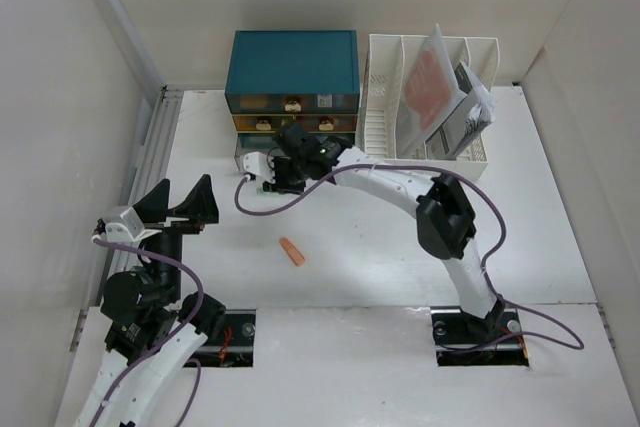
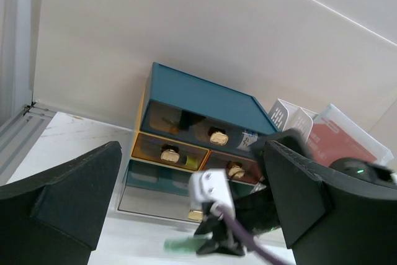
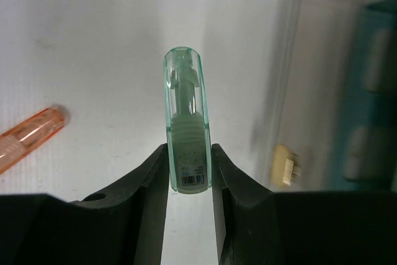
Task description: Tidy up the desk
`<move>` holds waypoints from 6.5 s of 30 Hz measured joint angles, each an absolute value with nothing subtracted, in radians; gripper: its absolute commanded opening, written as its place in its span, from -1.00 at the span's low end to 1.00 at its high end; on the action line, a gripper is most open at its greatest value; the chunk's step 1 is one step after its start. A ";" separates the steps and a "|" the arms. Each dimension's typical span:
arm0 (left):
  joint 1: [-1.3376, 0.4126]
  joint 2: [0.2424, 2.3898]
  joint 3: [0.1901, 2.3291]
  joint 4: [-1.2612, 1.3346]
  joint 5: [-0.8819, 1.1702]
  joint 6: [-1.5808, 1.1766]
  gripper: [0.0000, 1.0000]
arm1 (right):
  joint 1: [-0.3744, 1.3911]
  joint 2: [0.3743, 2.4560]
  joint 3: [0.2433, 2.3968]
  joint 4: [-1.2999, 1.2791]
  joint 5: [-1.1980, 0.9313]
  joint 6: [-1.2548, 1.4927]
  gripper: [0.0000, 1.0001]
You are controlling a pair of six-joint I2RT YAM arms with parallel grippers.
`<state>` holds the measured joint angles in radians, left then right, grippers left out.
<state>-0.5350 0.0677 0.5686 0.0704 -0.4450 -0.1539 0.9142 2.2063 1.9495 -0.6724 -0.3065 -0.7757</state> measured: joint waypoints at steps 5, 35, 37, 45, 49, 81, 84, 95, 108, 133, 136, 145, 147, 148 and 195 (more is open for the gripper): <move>-0.535 0.068 0.569 0.070 -0.445 -0.154 0.98 | 0.912 2.111 1.922 -0.552 -0.142 -0.746 -0.57; -0.535 0.069 0.569 0.070 -0.445 -0.154 0.98 | 0.760 2.155 1.898 -0.434 0.182 -0.717 0.17; -0.535 0.069 0.569 0.070 -0.445 -0.154 0.98 | 0.759 2.136 1.873 -0.431 0.110 -0.708 0.08; -0.535 0.069 0.569 0.070 -0.445 -0.154 0.98 | 0.770 1.977 1.698 -0.441 -0.303 -0.604 0.18; -0.535 0.069 0.569 0.070 -0.445 -0.154 0.98 | 0.817 1.926 1.584 -0.413 -0.378 -0.516 0.18; -0.535 0.069 0.569 0.070 -0.445 -0.154 0.98 | 1.123 1.929 1.282 -0.200 -0.059 0.168 0.19; -0.535 0.069 0.569 0.070 -0.445 -0.154 0.98 | 1.140 1.945 1.290 -0.200 -0.022 0.174 0.19; -0.535 0.069 0.569 0.070 -0.445 -0.154 0.98 | 1.141 1.993 1.309 -0.197 0.113 0.176 -0.13; -0.535 0.069 0.569 0.070 -0.445 -0.154 0.98 | 1.140 2.008 1.357 -0.210 0.178 0.096 -1.00; -0.535 0.069 0.569 0.070 -0.441 -0.154 0.98 | 0.624 2.181 1.950 -0.467 -0.259 -0.570 -0.74; -0.535 0.069 0.569 0.070 -0.440 -0.154 0.98 | 0.603 2.219 1.960 -0.516 -0.323 -0.611 -0.71; -0.535 0.069 0.569 0.070 -0.439 -0.154 0.98 | 0.582 2.254 1.979 -0.559 -0.401 -0.667 0.06; -0.535 0.069 0.569 0.070 -0.439 -0.154 0.98 | 0.582 2.238 1.950 -0.529 -0.400 -0.669 0.04; -0.535 0.069 0.569 0.070 -0.438 -0.154 0.98 | 0.583 2.224 1.926 -0.512 -0.399 -0.670 0.01; -0.535 0.069 0.569 0.070 -0.437 -0.154 0.98 | 0.742 2.237 1.790 -0.259 0.240 -0.459 -1.00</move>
